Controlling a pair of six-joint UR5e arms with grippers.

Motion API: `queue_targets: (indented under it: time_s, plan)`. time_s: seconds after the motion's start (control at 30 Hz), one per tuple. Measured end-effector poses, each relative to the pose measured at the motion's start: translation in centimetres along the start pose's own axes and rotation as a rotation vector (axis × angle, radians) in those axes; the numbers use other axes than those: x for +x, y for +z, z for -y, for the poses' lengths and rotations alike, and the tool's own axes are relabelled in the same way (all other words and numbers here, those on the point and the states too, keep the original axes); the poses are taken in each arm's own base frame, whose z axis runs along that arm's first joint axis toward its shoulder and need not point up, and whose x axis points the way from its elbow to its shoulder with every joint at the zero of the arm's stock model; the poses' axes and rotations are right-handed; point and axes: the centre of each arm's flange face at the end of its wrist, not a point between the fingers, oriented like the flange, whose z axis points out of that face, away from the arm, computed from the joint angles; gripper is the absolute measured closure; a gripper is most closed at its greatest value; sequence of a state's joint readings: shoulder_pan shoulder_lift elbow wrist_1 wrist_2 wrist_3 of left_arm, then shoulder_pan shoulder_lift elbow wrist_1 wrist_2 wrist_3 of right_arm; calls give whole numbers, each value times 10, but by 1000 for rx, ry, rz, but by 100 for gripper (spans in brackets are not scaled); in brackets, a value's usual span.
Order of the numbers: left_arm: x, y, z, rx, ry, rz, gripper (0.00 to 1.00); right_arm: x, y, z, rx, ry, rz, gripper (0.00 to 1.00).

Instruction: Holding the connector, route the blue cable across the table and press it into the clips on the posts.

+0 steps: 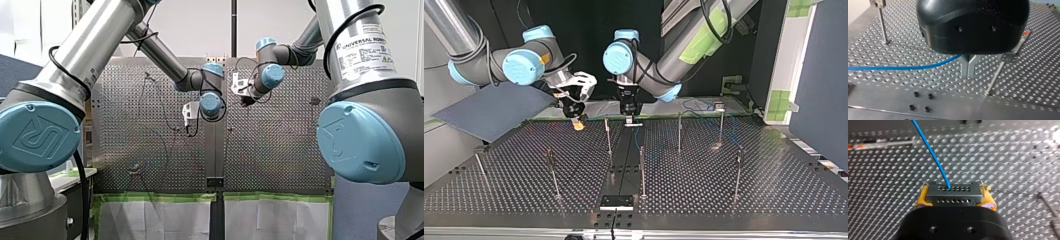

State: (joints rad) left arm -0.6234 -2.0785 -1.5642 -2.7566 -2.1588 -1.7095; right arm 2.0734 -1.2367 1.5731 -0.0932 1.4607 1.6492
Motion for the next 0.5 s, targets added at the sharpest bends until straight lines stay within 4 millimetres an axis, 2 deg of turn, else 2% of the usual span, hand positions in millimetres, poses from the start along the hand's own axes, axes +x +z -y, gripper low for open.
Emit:
queue_targets:
  time_s: [0.33, 0.5]
  plan:
    - [35, -18, -10, 38, 23, -45, 100, -38, -9, -11, -35, -25, 51, 100]
    - [57, -21, -18, 67, 27, -63, 100, -51, -7, -14, -31, -20, 48, 100]
